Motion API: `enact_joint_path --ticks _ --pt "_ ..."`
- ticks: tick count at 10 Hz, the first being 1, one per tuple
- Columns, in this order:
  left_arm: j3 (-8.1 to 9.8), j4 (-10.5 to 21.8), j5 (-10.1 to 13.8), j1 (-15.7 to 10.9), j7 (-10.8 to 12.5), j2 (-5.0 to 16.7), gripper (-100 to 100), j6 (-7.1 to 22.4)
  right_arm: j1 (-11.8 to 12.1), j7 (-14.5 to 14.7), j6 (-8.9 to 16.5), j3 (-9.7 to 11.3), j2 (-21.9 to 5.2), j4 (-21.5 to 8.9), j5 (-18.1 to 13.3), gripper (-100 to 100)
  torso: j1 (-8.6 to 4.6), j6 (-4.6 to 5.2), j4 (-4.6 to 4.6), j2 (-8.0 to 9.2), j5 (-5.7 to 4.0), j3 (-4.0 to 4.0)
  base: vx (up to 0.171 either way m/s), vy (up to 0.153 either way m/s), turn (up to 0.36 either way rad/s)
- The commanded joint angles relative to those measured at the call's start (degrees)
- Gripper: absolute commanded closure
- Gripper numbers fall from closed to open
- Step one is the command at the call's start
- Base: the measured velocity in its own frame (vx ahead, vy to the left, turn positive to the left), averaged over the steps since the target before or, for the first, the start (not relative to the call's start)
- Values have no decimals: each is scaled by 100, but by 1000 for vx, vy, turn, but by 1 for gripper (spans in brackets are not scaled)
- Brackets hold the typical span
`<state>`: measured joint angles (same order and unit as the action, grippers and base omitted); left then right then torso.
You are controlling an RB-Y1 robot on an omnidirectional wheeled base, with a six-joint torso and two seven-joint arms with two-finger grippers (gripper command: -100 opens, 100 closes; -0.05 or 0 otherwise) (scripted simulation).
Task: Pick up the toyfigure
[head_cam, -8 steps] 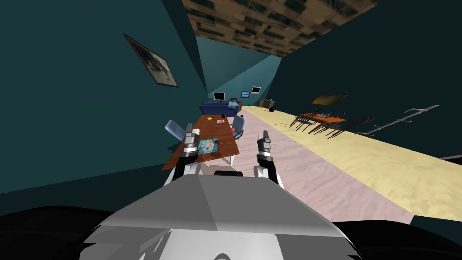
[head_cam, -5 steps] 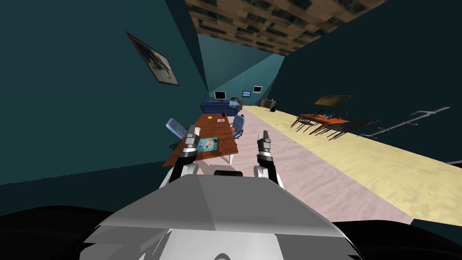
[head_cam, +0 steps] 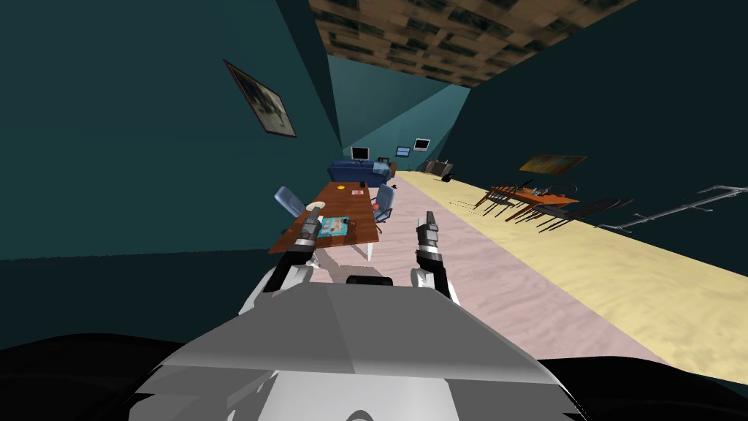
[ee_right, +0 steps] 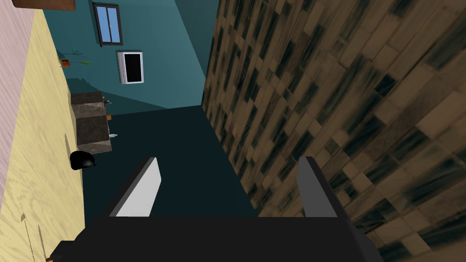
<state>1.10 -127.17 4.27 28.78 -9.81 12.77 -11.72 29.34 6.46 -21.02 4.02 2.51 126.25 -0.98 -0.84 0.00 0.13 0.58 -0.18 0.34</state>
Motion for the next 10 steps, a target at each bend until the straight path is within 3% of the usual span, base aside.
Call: enact_joint_path --ticks 1,2,3,5,6,7,10 --pt "32 70 82 18 -33 103 -100 170 0 0 0 0 0 0 0 0 0 0 0 0 0 0 -97 -176 46" --pt "113 161 231 5 -67 280 -100 396 1 0 0 0 -1 0 0 0 12 1 -2 -17 1 -8 -74 -150 59" --pt "113 161 231 5 -67 280 -100 417 1 0 0 -1 -1 0 0 0 21 1 -6 -28 4 -16 -53 -97 44" --pt "295 367 546 -32 -140 631 -100 827 2 0 0 -1 -1 0 0 0 36 0 -9 -43 7 -24 -61 -166 86" --pt "295 367 546 -32 -140 631 -100 934 1 0 0 0 -1 0 0 0 9 0 -8 -37 2 -21 -66 -161 61" --pt "397 482 709 -56 -177 803 -100 1086 1 0 0 -1 -1 0 0 0 20 1 -8 -39 2 -22 -67 -151 51" --pt "504 607 874 -85 -215 972 -100 1530 2 0 0 -1 -1 0 0 0 34 1 -10 -51 6 -29 -37 -116 41"
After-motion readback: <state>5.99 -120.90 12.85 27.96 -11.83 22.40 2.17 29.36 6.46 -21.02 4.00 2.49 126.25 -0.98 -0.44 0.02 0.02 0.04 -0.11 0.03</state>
